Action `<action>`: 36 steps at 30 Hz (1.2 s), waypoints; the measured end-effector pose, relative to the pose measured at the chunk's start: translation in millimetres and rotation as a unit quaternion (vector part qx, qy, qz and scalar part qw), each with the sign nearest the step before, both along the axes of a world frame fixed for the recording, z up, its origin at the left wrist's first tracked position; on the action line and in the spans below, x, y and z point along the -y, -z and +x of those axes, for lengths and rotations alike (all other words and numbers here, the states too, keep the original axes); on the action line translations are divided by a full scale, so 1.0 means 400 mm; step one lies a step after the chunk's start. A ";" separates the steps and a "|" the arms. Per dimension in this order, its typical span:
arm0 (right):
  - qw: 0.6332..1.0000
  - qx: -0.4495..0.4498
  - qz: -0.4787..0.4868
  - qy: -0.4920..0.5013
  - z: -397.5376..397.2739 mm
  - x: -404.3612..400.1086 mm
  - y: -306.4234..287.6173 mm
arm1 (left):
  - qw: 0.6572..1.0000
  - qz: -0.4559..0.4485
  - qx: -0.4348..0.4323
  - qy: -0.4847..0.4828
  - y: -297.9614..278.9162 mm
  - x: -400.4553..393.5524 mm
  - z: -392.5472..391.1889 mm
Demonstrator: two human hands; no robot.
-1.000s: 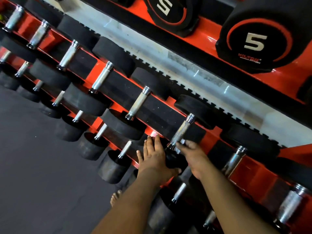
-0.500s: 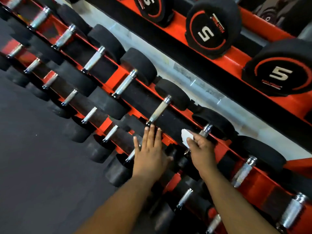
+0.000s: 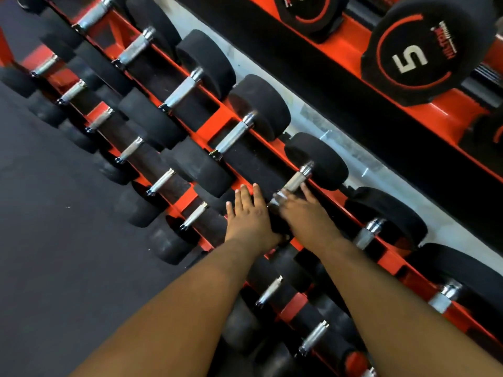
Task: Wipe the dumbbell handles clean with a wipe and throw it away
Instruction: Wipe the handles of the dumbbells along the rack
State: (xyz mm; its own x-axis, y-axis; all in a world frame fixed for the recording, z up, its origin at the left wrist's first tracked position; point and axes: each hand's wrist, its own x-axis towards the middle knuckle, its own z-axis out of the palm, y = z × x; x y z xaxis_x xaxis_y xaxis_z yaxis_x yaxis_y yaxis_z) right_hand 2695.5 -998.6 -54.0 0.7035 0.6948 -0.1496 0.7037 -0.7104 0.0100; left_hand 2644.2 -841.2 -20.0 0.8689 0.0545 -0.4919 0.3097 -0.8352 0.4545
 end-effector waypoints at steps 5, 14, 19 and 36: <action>0.990 0.084 -0.112 -0.008 0.031 0.054 -0.005 | 0.999 -0.014 -0.047 0.019 0.000 -0.004 0.024; 0.985 0.055 -0.161 -0.032 0.003 0.055 -0.006 | 0.995 -0.025 -0.084 0.039 -0.010 -0.015 0.034; 0.986 0.079 -0.134 0.068 0.003 0.025 0.003 | 0.996 -0.020 -0.081 0.030 -0.004 -0.012 0.028; 0.970 0.027 -0.220 -0.104 0.083 0.004 -0.083 | 0.997 -0.021 -0.065 0.018 -0.002 -0.014 0.023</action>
